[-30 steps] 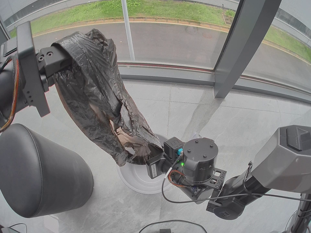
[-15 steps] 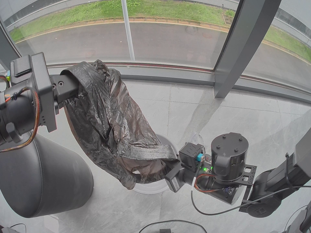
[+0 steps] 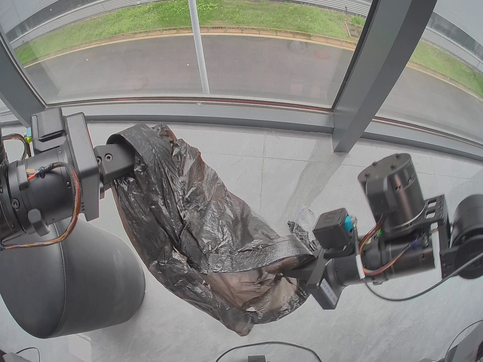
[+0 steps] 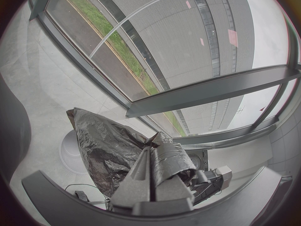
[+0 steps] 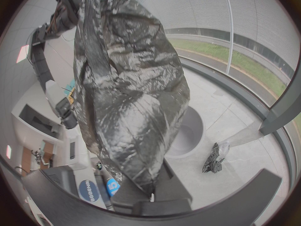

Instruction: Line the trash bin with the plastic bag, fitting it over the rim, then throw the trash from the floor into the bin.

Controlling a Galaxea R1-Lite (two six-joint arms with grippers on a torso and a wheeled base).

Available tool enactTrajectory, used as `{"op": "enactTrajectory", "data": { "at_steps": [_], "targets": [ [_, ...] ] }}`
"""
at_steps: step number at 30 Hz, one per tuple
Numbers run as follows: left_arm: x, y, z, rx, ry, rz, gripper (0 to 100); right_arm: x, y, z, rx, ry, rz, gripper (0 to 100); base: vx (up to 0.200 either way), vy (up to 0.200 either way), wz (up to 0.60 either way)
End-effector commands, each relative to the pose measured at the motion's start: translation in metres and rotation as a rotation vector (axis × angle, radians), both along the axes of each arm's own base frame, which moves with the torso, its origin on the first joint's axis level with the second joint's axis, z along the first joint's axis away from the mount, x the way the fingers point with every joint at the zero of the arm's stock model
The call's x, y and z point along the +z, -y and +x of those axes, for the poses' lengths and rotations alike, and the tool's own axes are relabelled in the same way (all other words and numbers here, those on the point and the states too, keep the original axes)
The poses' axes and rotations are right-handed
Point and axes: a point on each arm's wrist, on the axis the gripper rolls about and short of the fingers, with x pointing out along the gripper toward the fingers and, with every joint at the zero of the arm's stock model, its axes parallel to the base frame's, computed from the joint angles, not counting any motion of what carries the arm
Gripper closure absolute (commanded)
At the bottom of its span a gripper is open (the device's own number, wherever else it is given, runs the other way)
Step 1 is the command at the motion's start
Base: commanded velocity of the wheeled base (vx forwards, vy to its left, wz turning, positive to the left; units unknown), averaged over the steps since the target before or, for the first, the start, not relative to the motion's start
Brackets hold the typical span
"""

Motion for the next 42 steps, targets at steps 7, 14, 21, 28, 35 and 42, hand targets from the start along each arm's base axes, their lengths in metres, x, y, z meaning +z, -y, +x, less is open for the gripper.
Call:
{"op": "enactTrajectory", "data": {
  "at_steps": [7, 14, 21, 28, 35, 42],
  "targets": [
    [-0.048, 0.014, 0.024, -0.058, -0.087, 0.048, 100, 0.089, 0.031, 0.014, 0.048, -0.119, 0.067, 100, 0.000, 0.000, 0.00],
    [-0.071, 0.022, 0.035, -0.061, -0.149, 0.085, 100, 0.082, 0.027, 0.024, 0.090, -0.219, 0.071, 100, 0.000, 0.000, 0.00],
    [-0.074, 0.022, 0.035, -0.061, -0.168, 0.087, 100, 0.070, 0.022, 0.031, 0.090, -0.262, 0.054, 100, 0.000, 0.000, 0.00],
    [-0.077, 0.020, 0.032, -0.048, -0.232, 0.050, 100, 0.055, 0.018, 0.035, 0.098, -0.308, 0.032, 100, 0.000, 0.000, 0.00],
    [-0.086, 0.015, 0.029, -0.033, -0.269, 0.056, 100, 0.041, 0.015, 0.038, 0.123, -0.371, 0.024, 100, 0.000, 0.000, 0.00],
    [-0.100, 0.012, 0.034, -0.007, -0.309, 0.080, 100, 0.024, 0.009, 0.045, 0.127, -0.402, 0.016, 100, 0.000, 0.000, 0.00]
  ]
}}
